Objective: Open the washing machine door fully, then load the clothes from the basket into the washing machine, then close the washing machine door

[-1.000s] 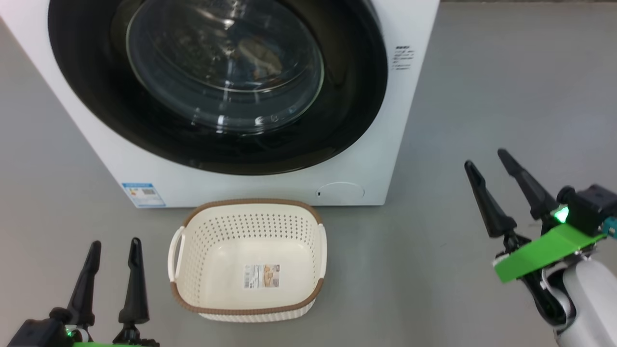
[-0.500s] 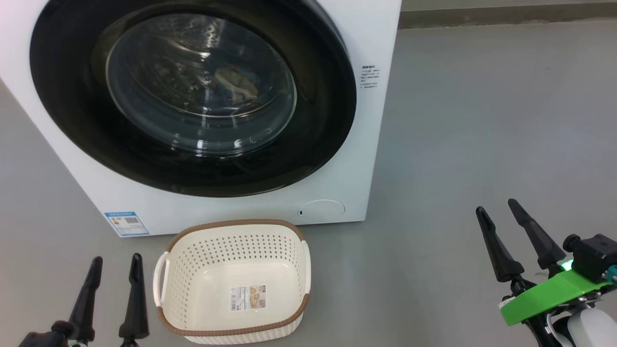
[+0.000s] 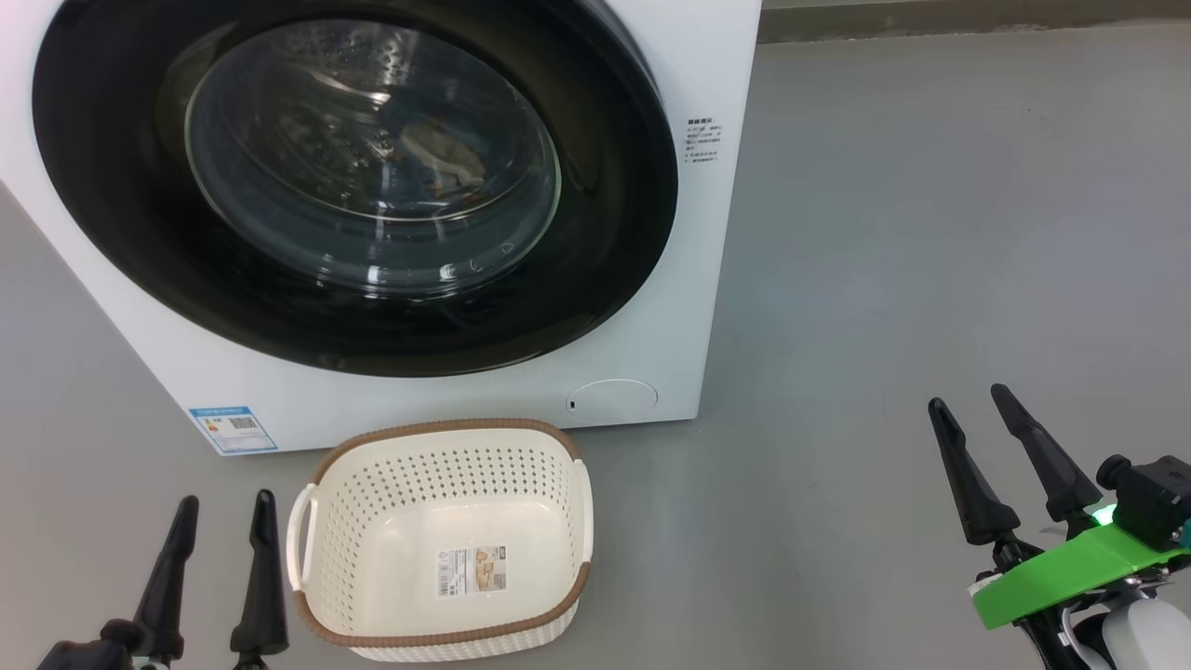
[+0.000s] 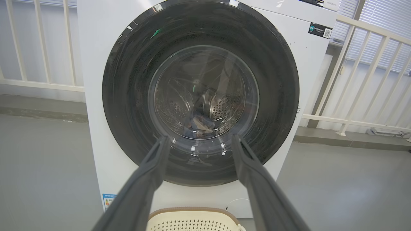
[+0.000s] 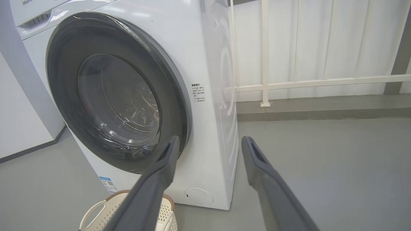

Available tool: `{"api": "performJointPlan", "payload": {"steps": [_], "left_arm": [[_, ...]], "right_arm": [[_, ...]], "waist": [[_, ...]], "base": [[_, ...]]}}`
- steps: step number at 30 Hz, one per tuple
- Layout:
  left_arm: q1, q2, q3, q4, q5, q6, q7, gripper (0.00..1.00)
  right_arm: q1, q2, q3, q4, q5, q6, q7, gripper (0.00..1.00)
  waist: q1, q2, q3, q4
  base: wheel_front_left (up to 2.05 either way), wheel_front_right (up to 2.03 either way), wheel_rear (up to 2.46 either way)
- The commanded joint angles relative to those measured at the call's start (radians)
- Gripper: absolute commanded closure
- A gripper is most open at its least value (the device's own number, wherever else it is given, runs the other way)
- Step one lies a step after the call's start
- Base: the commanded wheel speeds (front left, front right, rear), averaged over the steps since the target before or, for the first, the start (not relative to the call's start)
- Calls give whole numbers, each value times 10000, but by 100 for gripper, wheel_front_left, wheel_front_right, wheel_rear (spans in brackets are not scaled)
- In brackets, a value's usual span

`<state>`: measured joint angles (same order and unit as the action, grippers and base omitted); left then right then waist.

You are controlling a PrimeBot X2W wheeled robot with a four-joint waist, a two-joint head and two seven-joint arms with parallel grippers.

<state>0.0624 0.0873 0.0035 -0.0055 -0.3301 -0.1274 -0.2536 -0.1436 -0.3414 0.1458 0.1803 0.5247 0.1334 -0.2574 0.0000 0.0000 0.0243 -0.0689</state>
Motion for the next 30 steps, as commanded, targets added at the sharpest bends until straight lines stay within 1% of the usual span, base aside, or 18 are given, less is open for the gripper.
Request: {"api": "performJointPlan", "payload": {"steps": [1,30], "left_arm": [[-224,161,302,-199,61,-32,-82,0],[-341,175,274,-160,58,-32,-82,0]], "right_arm": [[-24,-100,101,-253,-119,-27,-44,0],[-98,-74,75,-256,-111,-27,-44,0]], "waist": [[0,0,-4,12],[0,0,165,45]], "base": [[0,0,0],[0,0,0]]}}
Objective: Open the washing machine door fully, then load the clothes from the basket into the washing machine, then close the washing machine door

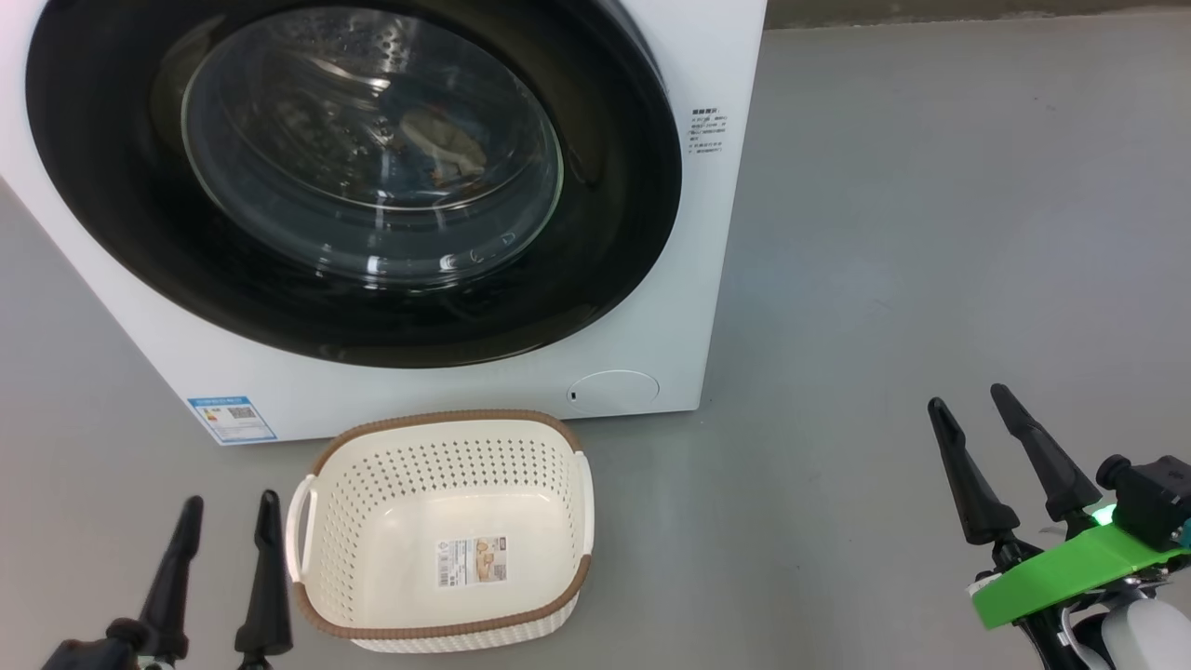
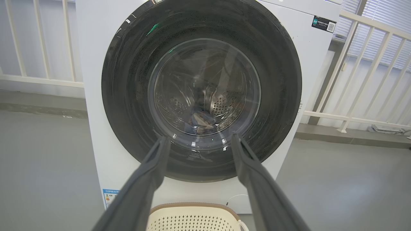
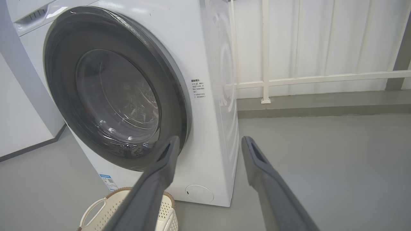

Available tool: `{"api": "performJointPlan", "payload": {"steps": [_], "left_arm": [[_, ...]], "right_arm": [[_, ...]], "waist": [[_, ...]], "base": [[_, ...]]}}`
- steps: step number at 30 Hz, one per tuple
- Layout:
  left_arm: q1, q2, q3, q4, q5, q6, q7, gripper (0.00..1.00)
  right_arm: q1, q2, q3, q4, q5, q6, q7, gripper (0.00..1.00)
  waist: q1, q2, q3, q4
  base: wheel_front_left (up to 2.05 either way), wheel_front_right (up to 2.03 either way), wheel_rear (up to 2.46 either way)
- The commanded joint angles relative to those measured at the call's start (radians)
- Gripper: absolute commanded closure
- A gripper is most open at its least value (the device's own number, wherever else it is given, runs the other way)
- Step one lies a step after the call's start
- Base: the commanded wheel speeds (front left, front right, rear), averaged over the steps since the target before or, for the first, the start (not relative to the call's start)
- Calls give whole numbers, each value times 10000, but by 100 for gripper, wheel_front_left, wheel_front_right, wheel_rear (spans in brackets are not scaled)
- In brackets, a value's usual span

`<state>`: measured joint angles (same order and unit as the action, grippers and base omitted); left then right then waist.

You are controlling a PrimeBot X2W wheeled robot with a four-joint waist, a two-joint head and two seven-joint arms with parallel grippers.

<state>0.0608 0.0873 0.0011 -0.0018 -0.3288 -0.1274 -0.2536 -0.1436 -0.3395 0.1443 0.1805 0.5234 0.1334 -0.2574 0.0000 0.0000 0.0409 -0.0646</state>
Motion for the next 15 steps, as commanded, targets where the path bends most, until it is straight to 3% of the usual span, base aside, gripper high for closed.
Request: {"api": "performJointPlan", "payload": {"steps": [1,2,11,15], "left_arm": [[-321,188,247,-184,-7,-32,-82,0],[-1,15,-57,21,-21,0,0,100],[67,-151,-84,500,-706,12,193,100],[6,-140,-67,568,-1133,19,290,100]], "right_arm": [[-95,-87,87,-256,-96,-27,-44,0],[1,14,-4,-1,2,0,0,100],[210,407,-16,407,573,-1,173,100],[213,478,-87,423,930,-2,281,100]], "waist": [[0,0,-3,3],[0,0,-2,2],[18,0,-39,35],[3,0,-41,56]], "base": [[0,0,0],[0,0,0],[0,0,0],[0,0,0]]}}
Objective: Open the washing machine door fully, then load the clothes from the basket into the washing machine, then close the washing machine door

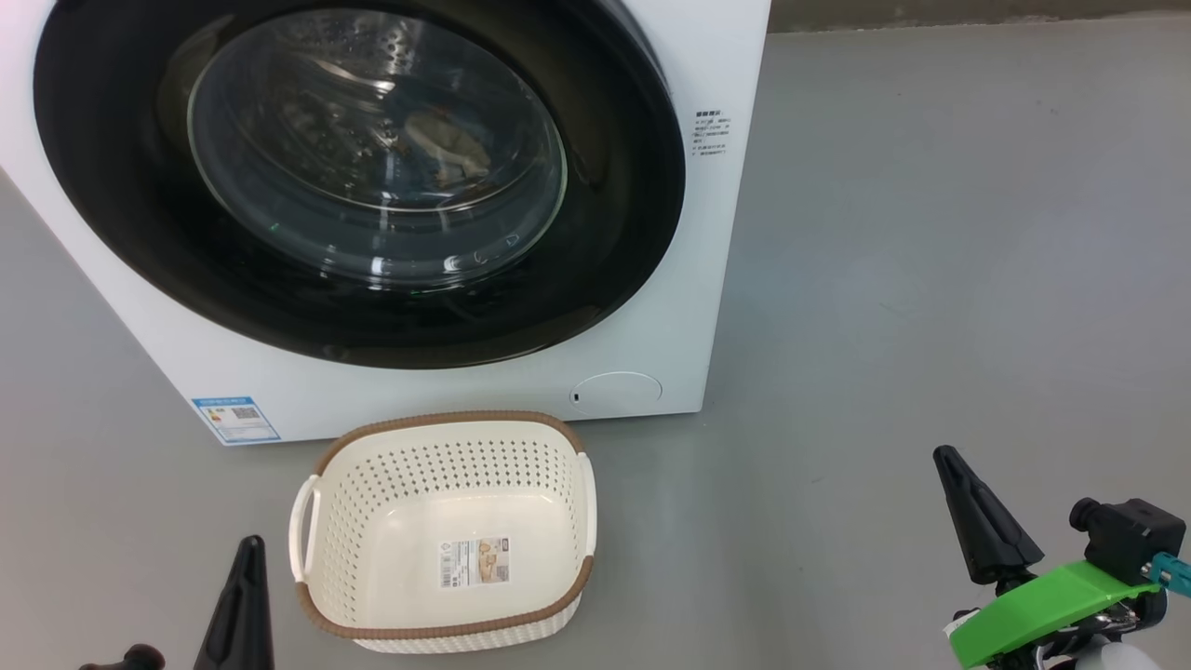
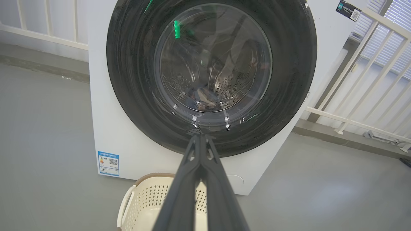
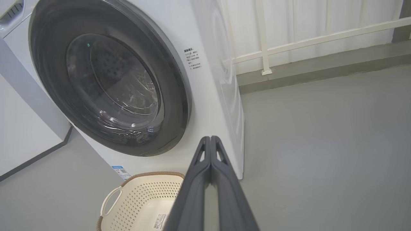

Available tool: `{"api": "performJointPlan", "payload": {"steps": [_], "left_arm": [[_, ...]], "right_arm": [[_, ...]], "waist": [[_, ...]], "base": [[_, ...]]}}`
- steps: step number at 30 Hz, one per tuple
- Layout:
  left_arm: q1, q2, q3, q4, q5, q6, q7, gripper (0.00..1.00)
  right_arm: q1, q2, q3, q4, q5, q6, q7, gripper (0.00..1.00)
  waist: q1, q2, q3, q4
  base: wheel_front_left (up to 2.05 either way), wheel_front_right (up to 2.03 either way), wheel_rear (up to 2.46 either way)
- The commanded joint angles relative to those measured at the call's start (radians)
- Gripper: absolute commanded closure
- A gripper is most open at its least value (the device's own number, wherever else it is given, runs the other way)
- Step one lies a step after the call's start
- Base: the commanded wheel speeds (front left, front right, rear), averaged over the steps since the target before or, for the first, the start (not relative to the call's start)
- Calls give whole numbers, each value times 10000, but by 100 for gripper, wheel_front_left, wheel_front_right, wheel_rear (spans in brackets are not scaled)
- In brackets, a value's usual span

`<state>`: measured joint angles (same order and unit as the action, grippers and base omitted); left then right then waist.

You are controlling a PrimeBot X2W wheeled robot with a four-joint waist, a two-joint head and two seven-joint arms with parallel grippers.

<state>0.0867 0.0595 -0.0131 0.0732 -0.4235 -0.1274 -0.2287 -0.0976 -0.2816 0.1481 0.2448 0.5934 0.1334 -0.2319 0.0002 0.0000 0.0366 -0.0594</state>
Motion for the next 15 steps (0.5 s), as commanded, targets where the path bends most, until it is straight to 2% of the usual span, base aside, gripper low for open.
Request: {"api": "performJointPlan", "payload": {"steps": [1,15], "left_arm": [[-271,141,79,-162,-292,19,66,100],[-479,171,139,80,-1678,8,390,100]], "right_arm": [[-248,-83,-143,-216,320,-2,52,100],[-243,158,-384,-180,1481,-5,406,100]], "waist": [[0,0,2,9],[-1,0,-36,76]], "base": [[0,0,0],[0,0,0]]}}
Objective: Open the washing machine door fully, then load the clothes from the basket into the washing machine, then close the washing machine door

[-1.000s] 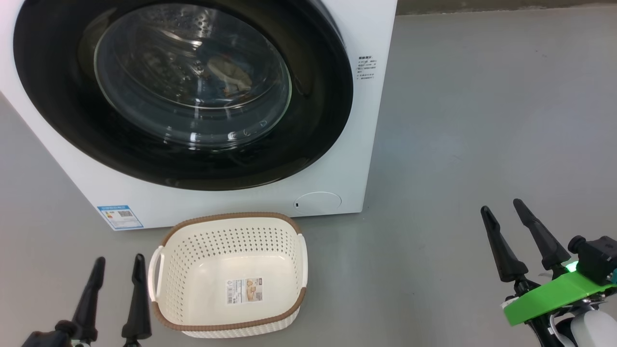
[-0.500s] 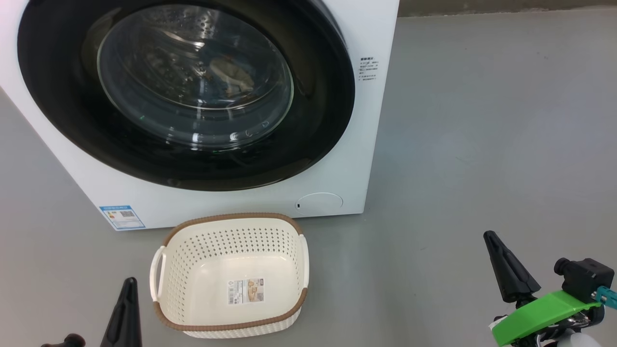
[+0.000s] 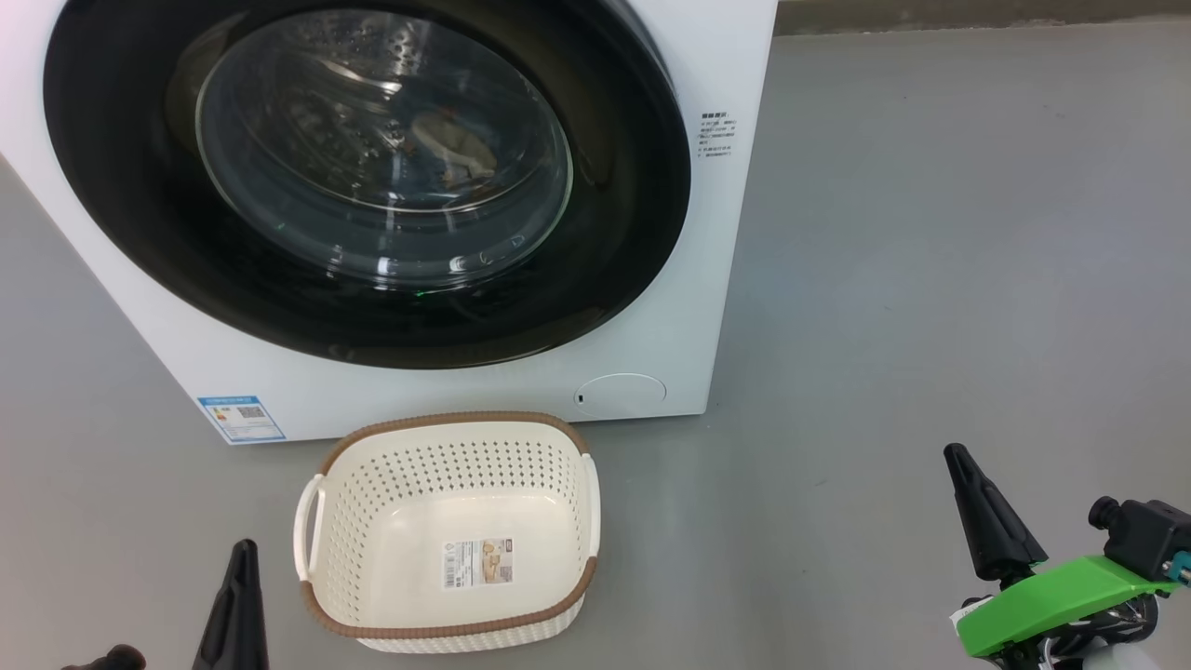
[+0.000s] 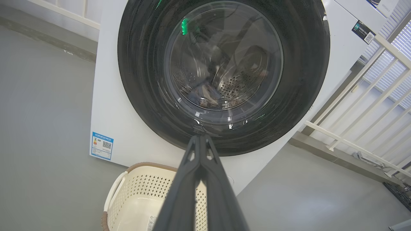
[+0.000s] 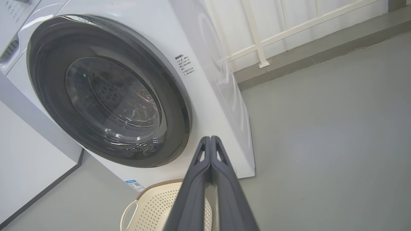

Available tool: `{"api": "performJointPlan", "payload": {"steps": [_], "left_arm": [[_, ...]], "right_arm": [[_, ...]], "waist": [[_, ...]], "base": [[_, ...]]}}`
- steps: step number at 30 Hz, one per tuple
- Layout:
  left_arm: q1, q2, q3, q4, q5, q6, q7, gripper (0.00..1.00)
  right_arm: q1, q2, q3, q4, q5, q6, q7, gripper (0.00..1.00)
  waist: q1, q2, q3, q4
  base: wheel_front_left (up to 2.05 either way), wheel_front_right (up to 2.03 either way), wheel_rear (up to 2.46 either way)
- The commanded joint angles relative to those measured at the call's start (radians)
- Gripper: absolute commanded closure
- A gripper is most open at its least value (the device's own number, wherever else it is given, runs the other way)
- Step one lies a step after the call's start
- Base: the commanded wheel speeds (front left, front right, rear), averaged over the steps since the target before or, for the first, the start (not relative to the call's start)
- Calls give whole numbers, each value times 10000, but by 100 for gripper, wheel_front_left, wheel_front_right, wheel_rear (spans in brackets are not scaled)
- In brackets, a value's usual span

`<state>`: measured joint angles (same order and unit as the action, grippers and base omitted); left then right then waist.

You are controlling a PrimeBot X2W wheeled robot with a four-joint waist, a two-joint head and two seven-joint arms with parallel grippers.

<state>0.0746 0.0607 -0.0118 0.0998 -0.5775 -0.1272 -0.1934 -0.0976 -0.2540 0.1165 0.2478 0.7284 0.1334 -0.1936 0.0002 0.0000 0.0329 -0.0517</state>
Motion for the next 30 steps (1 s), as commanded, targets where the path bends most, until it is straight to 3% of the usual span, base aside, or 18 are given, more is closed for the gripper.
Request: {"api": "performJointPlan", "payload": {"steps": [1,30], "left_arm": [[-374,161,131,-169,-245,5,62,100],[-809,201,298,335,-3304,-13,809,100]], "right_arm": [[-242,-99,-86,-209,220,-5,50,100],[-211,457,-644,-147,2786,-12,858,100]], "waist": [[-1,0,-3,4],[-1,0,-95,153]], "base": [[0,0,0],[0,0,0]]}}
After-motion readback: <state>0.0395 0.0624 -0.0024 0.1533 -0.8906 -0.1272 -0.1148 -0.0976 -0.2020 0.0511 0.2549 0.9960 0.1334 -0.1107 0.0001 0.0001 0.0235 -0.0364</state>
